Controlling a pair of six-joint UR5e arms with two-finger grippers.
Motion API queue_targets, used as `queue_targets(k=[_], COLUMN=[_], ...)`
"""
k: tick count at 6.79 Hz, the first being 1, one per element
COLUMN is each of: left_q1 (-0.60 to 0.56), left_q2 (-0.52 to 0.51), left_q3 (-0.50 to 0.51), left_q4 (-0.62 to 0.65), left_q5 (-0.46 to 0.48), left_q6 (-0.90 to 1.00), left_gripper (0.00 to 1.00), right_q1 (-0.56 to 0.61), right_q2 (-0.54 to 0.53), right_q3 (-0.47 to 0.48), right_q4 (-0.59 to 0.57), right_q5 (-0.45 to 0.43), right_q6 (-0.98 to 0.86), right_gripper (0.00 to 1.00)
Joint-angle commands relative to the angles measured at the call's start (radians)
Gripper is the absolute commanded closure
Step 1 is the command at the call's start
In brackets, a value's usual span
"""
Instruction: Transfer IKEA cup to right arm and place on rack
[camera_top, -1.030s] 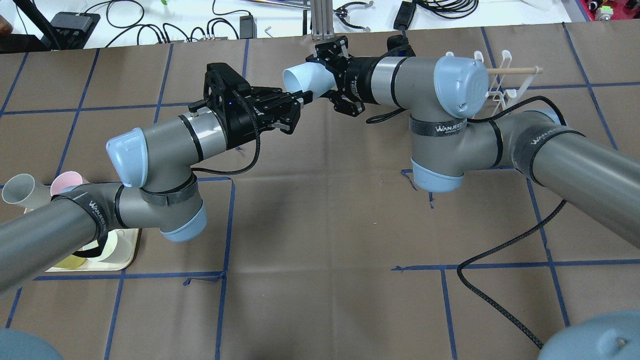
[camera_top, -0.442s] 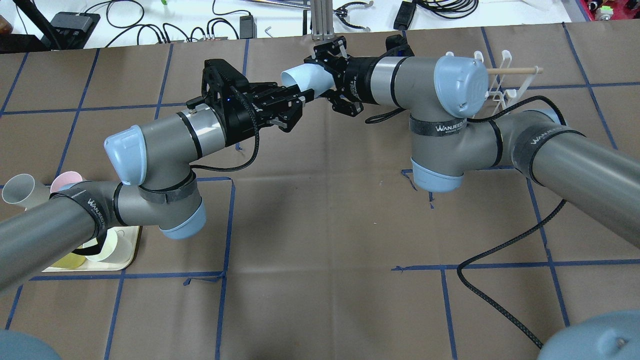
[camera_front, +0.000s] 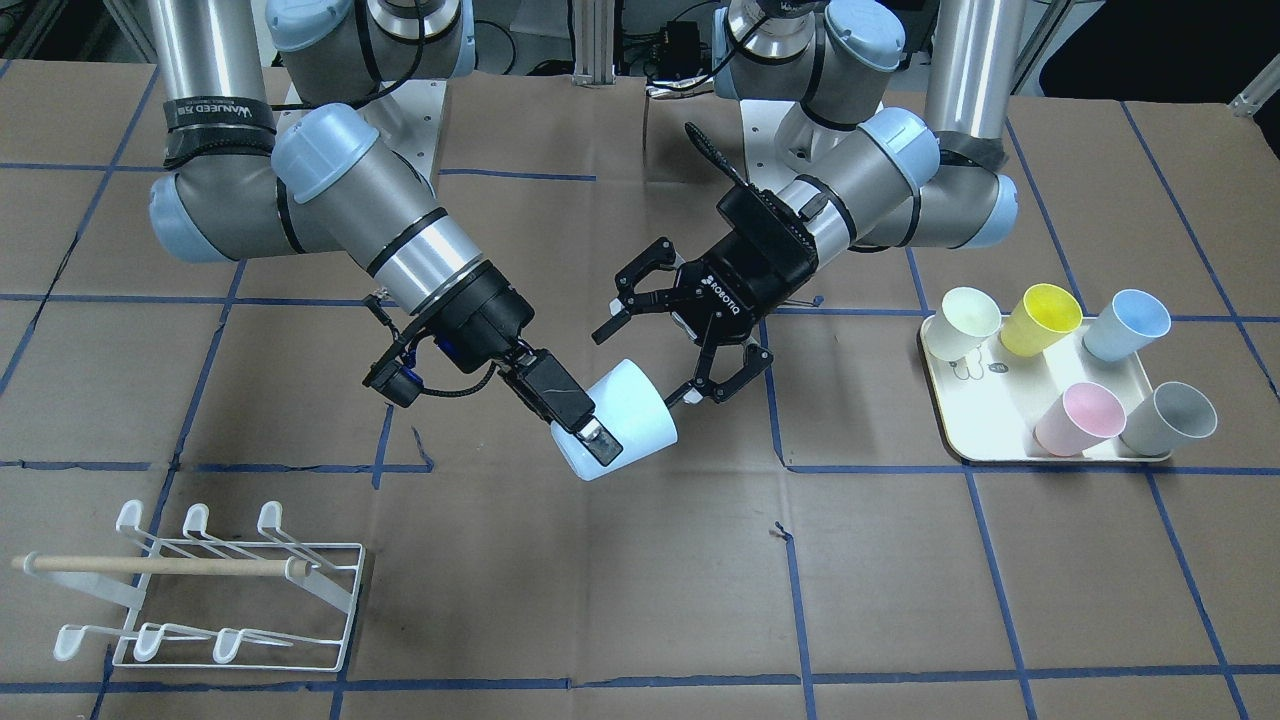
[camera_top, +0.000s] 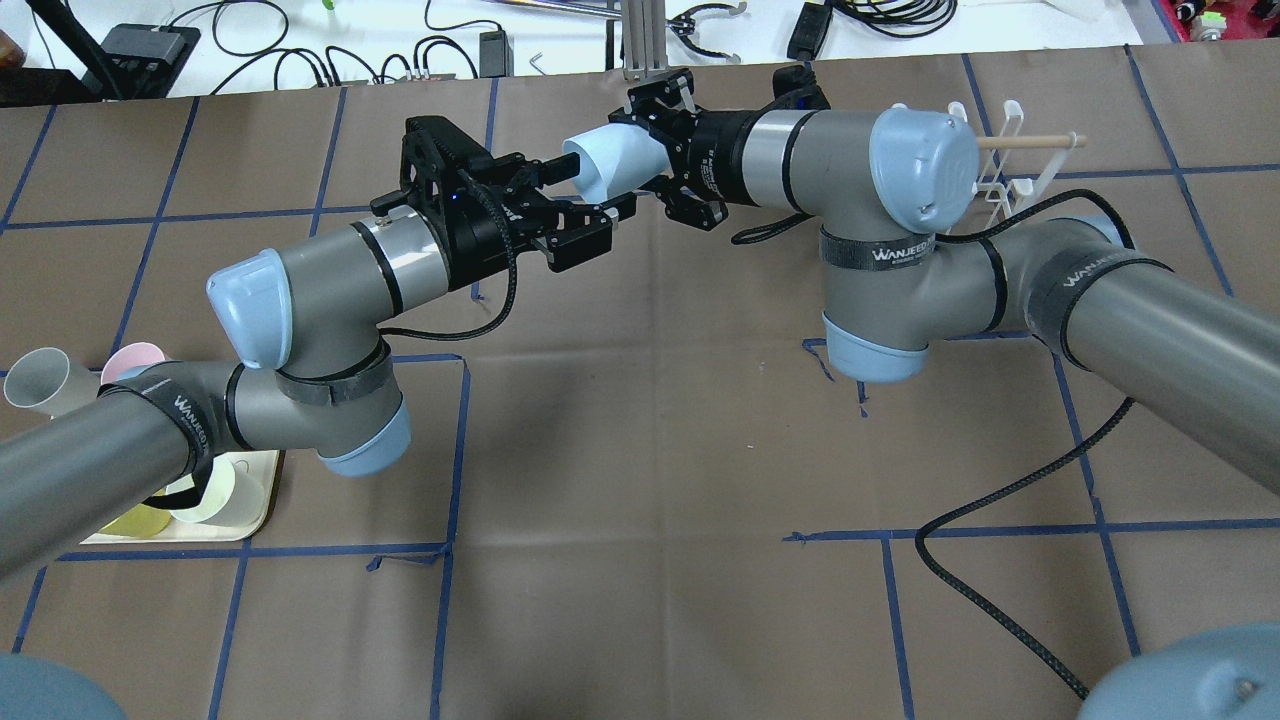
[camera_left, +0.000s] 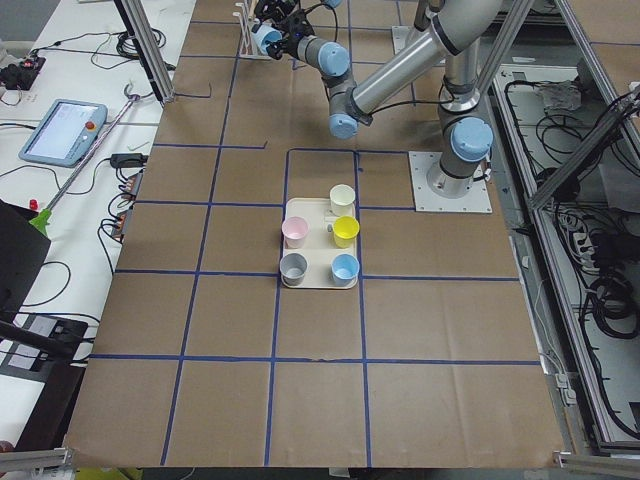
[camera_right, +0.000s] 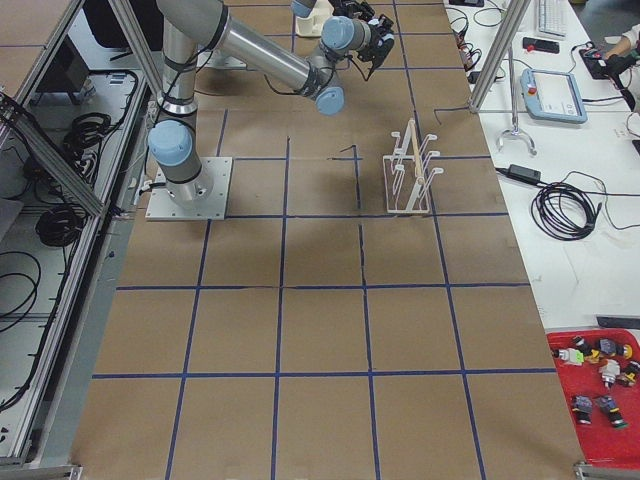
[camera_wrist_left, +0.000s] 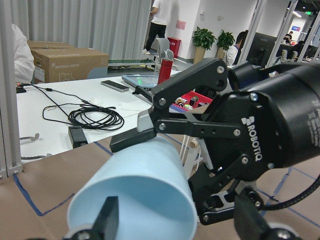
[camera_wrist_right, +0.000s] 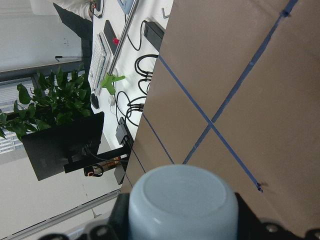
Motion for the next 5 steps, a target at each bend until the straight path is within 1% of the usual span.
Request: queue_targets(k=[1, 2, 3, 4, 5], left_q1=[0.063, 0.126, 0.174, 0.189, 0.188], left_q2=[0.002, 0.007, 0.030, 0.039, 0.045], left_q3=[-0.032, -0.069, -0.078, -0.066, -0.040], left_q4=[0.054, 0.087, 0.095, 0.070, -0.015], left_q5=[-0.015, -0.056, -0.081, -0.065, 0.046], left_q6=[0.001, 0.001, 0.000, -0.002, -0.002], left_gripper=[0.01, 0.01, 0.01, 0.01, 0.01], right_q1=[-0.002, -0.013, -0.023, -0.060, -0.082], right_q2=[0.000, 0.002, 0.002, -0.001, -0.004], right_q3=[-0.014, -0.027, -0.031, -0.037, -0.040], right_q4=[0.000, -0.002, -0.002, 0.000, -0.011], right_q5=[0.000, -0.006, -0.014, -0.053, -0.149], right_q6=[-0.021, -0.098, -0.209, -0.368, -0.558], right_gripper=[0.70, 0.80, 0.81, 0.81, 0.81])
